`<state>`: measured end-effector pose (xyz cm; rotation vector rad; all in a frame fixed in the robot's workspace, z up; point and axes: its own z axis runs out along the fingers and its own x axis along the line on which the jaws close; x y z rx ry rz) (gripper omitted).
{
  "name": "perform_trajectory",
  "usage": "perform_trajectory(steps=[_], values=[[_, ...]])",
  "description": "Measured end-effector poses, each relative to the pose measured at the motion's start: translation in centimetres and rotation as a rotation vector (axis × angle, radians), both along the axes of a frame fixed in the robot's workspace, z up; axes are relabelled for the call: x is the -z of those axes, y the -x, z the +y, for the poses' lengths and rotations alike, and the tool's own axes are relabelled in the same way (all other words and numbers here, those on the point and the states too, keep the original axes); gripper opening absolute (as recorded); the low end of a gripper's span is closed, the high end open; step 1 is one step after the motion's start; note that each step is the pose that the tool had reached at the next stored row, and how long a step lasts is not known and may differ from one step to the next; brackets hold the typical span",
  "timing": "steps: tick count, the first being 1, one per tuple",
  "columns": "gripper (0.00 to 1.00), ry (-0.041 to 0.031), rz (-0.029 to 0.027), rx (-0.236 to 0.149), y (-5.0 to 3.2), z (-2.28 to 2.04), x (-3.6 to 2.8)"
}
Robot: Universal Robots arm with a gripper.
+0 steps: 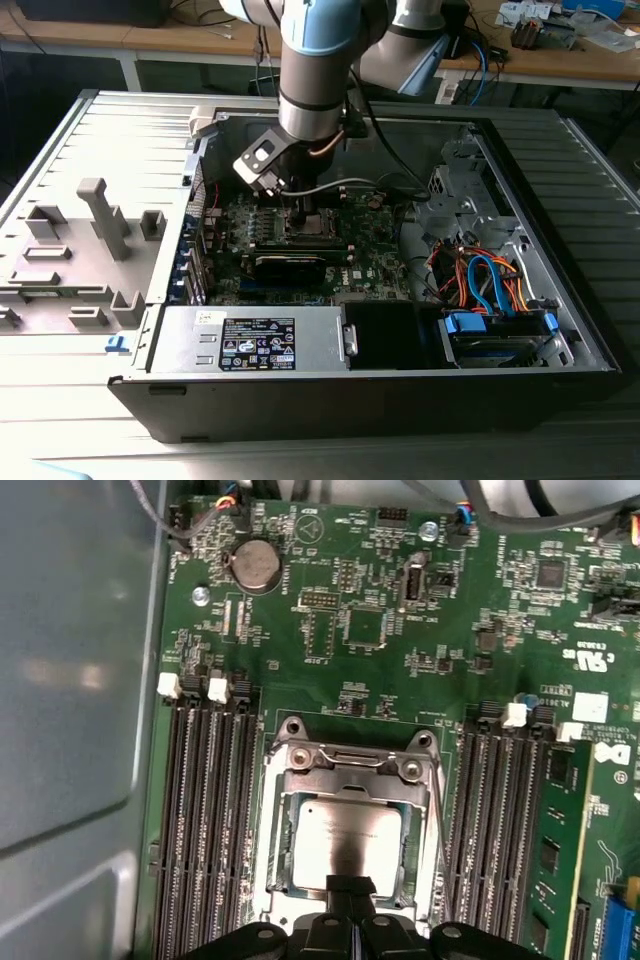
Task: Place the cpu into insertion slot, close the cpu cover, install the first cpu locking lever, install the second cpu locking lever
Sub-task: 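Close the cpu cover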
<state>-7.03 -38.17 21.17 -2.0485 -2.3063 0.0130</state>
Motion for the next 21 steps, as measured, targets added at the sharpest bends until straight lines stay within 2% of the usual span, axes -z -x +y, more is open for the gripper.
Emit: perform_trajectory(steps=[7, 14, 17, 19, 21], values=[[0.11, 0.0, 0.0, -0.024, 0.0, 0.03, 0.42], [0.11, 0.0002, 0.0002, -0.027, 0.01, 0.03, 0.71], [0.11, -0.0001, 0.0001, -0.027, -0.01, 0.03, 0.66], [0.11, -0.0015, -0.001, -0.027, -0.1, 0.06, 0.43], [0.11, -0.0012, 0.0002, -0.028, -0.39, 0.04, 0.07]])
